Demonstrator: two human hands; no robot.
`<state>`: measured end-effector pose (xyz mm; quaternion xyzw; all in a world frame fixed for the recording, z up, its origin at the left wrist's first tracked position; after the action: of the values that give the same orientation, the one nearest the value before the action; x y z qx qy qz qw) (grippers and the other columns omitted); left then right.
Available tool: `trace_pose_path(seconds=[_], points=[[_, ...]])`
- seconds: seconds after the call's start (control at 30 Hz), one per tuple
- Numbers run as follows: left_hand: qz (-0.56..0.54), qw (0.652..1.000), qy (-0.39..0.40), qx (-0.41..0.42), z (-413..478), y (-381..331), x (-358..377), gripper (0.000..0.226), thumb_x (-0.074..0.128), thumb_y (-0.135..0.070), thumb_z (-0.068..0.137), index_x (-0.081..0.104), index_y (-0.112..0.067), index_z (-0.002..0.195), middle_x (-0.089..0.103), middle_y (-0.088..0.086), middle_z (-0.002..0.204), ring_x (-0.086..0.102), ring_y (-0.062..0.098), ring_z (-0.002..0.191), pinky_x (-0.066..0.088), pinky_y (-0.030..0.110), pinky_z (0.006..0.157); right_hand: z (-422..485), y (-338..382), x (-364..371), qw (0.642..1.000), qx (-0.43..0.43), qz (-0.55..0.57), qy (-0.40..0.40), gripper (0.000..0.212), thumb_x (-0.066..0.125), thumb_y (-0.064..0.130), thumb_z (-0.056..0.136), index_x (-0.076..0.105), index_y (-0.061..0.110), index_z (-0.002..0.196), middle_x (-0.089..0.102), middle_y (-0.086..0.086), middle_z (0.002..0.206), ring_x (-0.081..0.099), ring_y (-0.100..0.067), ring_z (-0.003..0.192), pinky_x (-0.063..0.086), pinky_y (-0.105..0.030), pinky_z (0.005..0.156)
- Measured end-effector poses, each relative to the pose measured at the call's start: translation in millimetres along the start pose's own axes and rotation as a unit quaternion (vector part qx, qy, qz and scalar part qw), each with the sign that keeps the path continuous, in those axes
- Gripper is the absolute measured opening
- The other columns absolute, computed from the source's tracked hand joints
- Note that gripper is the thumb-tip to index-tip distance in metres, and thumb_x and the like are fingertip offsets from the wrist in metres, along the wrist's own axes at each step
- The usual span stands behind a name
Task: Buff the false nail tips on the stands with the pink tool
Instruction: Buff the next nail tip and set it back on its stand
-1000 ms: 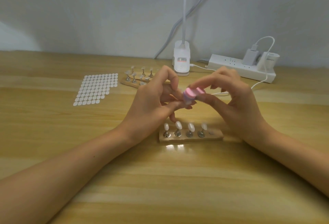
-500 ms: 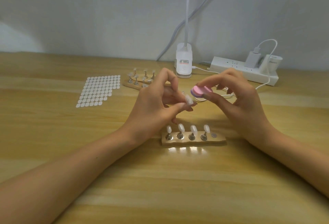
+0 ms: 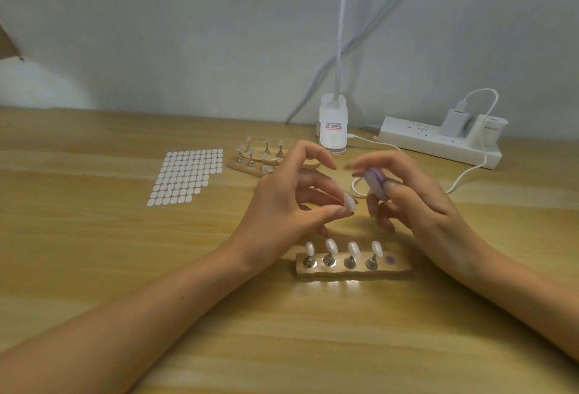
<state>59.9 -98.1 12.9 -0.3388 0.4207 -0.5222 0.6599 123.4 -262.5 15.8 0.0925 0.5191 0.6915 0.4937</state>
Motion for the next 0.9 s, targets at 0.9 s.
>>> trace_pose_path(seconds=[0.9], points=[[-0.025,0.999,0.027,-0.018,1,5,1,0.050,0.076,0.006,0.082,0.049,-0.018,0.117,0.077,0.006,0.086,0.076,0.020,0.082,0.056,0.026,0.058,-6,16,1,0.969,-0.144,-0.198,-0.038,0.023,0.073,0.031,0.081,0.077,0.015,0.097,0.063,-0.010,0.089,0.060,-0.030,0.074,0.050,-0.049,0.054]])
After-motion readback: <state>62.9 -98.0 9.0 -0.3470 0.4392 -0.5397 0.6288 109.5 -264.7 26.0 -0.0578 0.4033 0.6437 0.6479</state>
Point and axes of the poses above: each hand's wrist, its own z-axis towards the middle knuckle, its own x-axis out of the palm, y = z × x, the point moved 4 cm from there along z, towards the middle knuckle
